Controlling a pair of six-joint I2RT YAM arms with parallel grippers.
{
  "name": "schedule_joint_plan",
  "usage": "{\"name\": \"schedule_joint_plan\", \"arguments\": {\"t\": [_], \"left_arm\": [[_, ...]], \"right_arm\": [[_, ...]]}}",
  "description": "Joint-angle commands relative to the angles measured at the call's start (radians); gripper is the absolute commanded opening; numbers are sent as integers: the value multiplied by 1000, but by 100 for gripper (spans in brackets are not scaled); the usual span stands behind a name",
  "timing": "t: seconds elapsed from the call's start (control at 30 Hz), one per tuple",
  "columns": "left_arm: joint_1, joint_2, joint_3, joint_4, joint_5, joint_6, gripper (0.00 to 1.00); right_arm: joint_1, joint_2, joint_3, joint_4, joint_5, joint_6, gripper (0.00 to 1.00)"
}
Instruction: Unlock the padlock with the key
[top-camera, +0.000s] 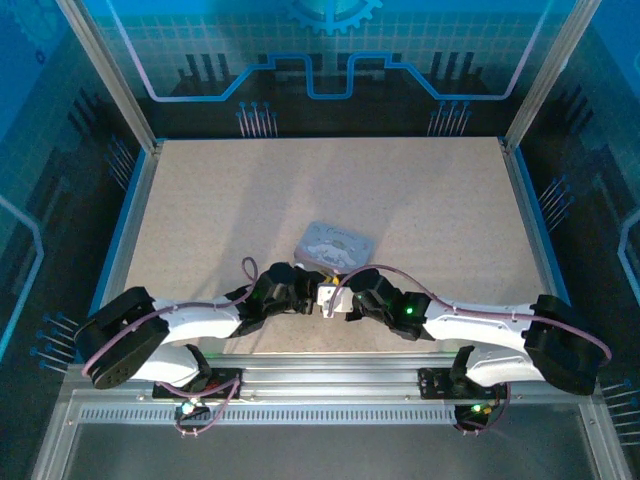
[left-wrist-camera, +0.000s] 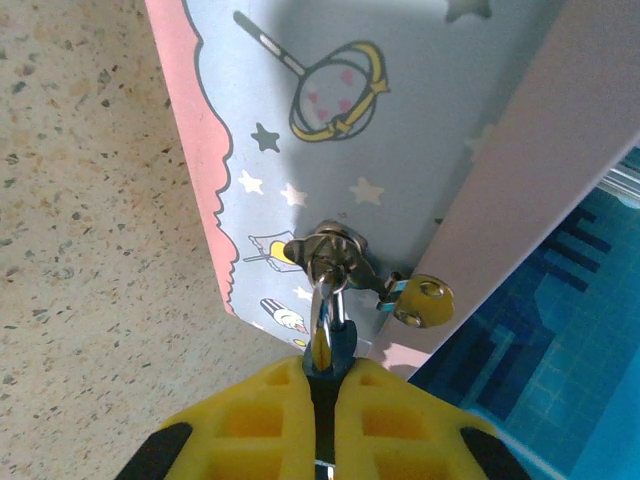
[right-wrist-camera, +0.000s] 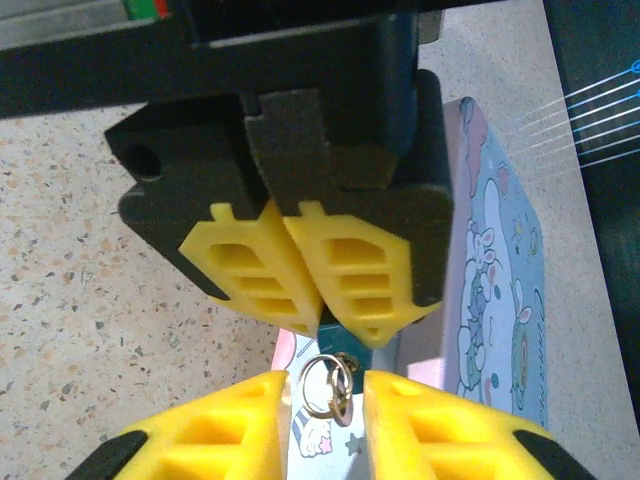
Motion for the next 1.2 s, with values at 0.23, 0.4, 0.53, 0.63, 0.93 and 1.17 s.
{"name": "schedule_joint_plan", "arguments": {"t": [0.23, 0.4, 0.53, 0.63, 0.93, 1.17], "left_arm": [[7, 72, 29, 141, 52, -3, 0], [6, 79, 29, 134, 51, 4, 0], [7, 50, 29, 89, 34, 14, 0], [7, 26, 29, 56, 20, 21, 0], [7, -4, 36, 21, 16, 21, 0], [5, -3, 41, 21, 22, 56, 0]], "right_arm": [[-18, 33, 16, 18, 46, 14, 16], [-28, 25, 5, 12, 47, 19, 17], [-40, 8, -11, 7, 49, 26, 17], [-46, -2, -20, 4, 43, 27, 22], [-54, 7, -17, 2, 31, 33, 14], [-55, -9, -17, 9, 9, 46, 0]]}}
